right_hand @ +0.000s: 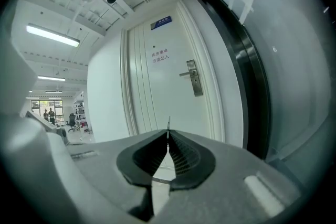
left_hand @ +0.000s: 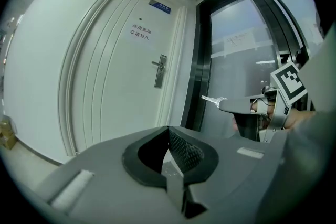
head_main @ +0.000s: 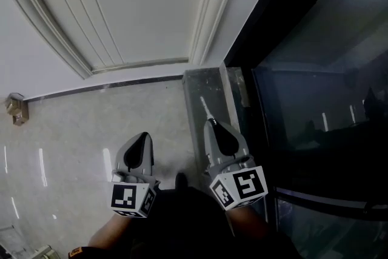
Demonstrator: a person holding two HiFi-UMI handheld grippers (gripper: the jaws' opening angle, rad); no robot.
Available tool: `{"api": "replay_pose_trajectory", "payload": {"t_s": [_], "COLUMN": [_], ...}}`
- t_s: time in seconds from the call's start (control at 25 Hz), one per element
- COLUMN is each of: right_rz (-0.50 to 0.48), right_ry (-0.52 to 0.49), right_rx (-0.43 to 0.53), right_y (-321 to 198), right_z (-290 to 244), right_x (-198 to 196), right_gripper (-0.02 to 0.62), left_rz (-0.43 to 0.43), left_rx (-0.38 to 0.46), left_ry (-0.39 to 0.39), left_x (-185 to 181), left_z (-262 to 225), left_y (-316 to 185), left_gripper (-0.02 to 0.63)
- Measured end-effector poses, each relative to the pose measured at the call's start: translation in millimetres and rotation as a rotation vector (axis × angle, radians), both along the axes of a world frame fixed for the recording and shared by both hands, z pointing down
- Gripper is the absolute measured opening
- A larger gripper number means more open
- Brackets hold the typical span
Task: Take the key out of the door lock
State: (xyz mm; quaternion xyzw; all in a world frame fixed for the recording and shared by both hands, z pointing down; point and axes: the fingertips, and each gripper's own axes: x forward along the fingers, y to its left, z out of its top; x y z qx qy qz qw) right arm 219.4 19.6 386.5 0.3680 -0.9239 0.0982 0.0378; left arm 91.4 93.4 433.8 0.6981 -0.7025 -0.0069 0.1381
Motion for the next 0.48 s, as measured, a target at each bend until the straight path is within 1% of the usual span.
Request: {"api": "replay_pose_trajectory", "payload": {"t_s": [0.08, 0.28, 0.36, 0.48], "right_rz": [-0.017, -0.072, -0.086, -0.099], "right_ry": [0.012, 0.031, 0.039, 0.055], "right_rx": [0.012, 0.016, 0.009, 0.000], "right_y": [8.5, 33.2, 41.1, 51.2], "right_z": [3.8, 17.7, 25.7, 37.1], "right_x": [8.4, 18.4, 19.9, 23.1], "right_gripper": [-0.002, 0.000, 0.000, 0.000], "left_rz": [-0.017, -0.077, -0.091, -0.115], "left_rx": [-0.005, 0.013, -0.007, -0.036], "left_ry": [-0.016, -0.018, -0.036, -0.035], "left_x": [6.5, 9.8, 9.3, 11.1], "left_z": [-3.6, -9.0, -2.2, 10.4], "left_y": [8.2, 27.4, 37.9, 53.0], "left_gripper": [0.018, 0.018, 0.018, 0.018]}}
